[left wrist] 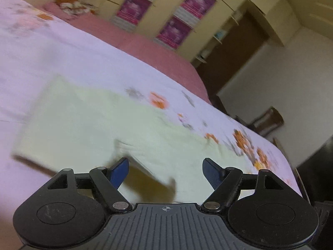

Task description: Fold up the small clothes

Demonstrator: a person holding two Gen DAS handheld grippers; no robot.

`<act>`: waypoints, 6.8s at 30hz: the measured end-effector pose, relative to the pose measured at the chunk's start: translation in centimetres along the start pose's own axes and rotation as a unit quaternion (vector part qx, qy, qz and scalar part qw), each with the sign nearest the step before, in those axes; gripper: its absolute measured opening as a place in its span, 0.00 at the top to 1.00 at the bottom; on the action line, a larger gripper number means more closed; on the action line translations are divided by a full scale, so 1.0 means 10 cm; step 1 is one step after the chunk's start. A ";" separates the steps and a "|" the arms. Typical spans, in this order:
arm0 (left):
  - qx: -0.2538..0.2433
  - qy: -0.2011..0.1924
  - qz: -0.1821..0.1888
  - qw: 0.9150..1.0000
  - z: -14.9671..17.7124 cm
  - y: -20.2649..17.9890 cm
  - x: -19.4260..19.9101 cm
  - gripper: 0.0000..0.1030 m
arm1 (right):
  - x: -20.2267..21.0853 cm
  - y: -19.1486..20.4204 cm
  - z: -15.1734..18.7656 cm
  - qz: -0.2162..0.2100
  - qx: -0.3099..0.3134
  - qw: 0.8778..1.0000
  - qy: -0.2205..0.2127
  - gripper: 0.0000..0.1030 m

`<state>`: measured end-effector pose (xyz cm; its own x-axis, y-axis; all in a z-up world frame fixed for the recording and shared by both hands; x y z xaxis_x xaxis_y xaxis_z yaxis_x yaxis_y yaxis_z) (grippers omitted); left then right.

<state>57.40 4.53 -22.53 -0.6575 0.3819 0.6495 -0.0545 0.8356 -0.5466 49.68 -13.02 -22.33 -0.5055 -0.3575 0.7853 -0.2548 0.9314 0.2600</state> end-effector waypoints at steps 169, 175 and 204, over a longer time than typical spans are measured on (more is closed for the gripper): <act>-0.204 0.056 -0.163 0.964 2.34 -0.29 1.44 0.34 | 1.29 -0.13 1.92 0.117 0.048 0.991 0.041 0.61; -0.195 0.055 -0.166 0.965 2.45 -0.19 1.64 0.34 | 1.52 -0.22 2.14 0.158 0.032 0.986 0.035 0.60; -0.138 0.058 -0.166 0.975 2.90 0.36 2.36 0.10 | 2.07 -0.26 2.71 0.181 -0.054 0.981 0.036 0.44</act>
<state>19.92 5.08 -24.48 -0.5475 0.1014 0.8306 -0.0345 0.9890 -0.1435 17.57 -24.73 -21.97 -0.4872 0.0010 0.8733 0.0213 0.9997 0.0108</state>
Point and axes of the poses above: each gripper's, at about its wrist camera, not at the fingertips, and x roughly against the way its jaws point, y to its left, z to its underside, the point moved 6 cm from there along -x, roughly the way its jaws point, and after that the axes turned 8 degrees about y, right-handed, at the moved point
